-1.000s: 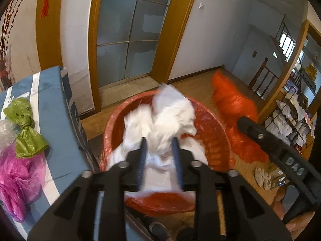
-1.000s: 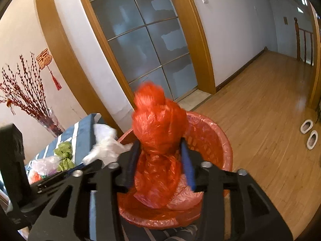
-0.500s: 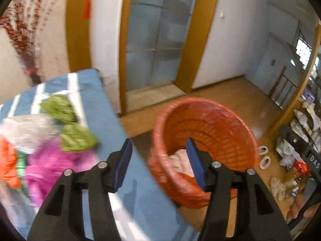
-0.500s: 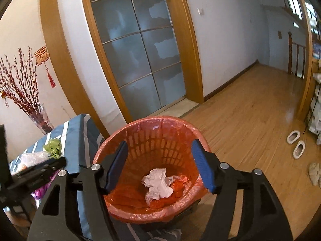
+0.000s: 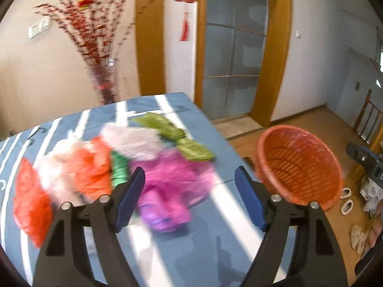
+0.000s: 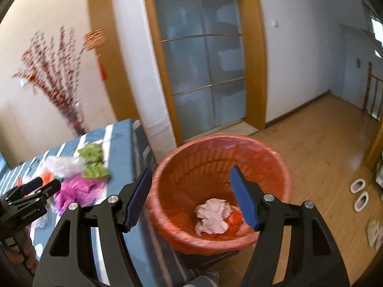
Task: Collect trash
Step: 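Return the right gripper to the table and grasp the pink bag, then grasp the clear bag with the left gripper while the right gripper holds the pink bag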
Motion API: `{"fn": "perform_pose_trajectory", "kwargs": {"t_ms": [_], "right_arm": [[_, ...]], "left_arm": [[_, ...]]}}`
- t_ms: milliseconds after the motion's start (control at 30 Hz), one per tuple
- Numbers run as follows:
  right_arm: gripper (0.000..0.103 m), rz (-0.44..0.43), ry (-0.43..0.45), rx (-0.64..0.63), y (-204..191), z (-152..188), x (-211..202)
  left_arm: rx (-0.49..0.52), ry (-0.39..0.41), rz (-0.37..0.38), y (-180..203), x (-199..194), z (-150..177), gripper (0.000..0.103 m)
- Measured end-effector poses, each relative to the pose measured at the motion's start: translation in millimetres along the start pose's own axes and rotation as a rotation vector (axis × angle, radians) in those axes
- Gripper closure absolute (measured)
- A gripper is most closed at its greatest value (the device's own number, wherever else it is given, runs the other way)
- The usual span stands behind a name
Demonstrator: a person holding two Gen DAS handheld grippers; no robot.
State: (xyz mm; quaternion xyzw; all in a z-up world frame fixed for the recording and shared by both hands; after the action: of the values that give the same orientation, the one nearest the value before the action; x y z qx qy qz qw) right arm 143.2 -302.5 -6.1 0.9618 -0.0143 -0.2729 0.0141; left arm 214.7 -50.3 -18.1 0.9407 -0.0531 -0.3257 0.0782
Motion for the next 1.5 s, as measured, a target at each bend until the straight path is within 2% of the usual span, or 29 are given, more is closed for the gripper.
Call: {"fn": "perform_pose_trajectory", "kwargs": {"t_ms": [300, 533, 667, 800, 1000, 1067, 1167, 1367, 1500], "right_arm": [[0.036, -0.165, -0.03, -0.115, -93, -2, 18], [0.044, -0.316, -0.089, -0.164, -166, 1, 42], [0.044, -0.355, -0.123, -0.173, -196, 2, 57], [0.044, -0.356, -0.149, -0.204, -225, 3, 72], [0.045, -0.335, -0.238, -0.285, -247, 23, 97], [0.063, -0.358, -0.256, -0.291, -249, 29, 100], [0.076, -0.377, -0.228, -0.285, -246, 25, 94], [0.079, -0.446, -0.17, -0.291, -240, 18, 62], [0.079, -0.457, -0.129, -0.29, -233, 11, 47]], "left_arm": [[-0.089, 0.052, -0.109, -76, -32, -6, 0.024], [-0.147, 0.088, -0.184, -129, -57, -9, 0.024], [-0.181, 0.096, -0.219, -152, -65, -9, 0.023], [-0.216, 0.092, -0.248, -173, -69, -9, 0.023], [-0.261, 0.081, -0.276, -200, -71, -4, 0.023], [-0.27, 0.08, -0.284, -206, -71, -3, 0.023], [-0.28, 0.076, -0.293, -213, -71, -1, 0.023], [-0.301, 0.061, -0.296, -218, -69, 3, 0.023], [-0.299, 0.052, -0.298, -216, -66, 4, 0.023]]}}
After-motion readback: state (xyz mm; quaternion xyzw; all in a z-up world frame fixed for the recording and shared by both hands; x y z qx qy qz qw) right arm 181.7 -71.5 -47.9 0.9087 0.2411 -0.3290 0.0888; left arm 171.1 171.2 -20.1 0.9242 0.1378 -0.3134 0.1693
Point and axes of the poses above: each gripper's, at about its wrist camera, not at the fingertips, and x roughly the way its jaws point, y to its right, z to its underside, the point moved 3 cm from there along x, roughly the way its jaws point, and after that the axes turned 13 degrees about -x, right-handed, at the moved point
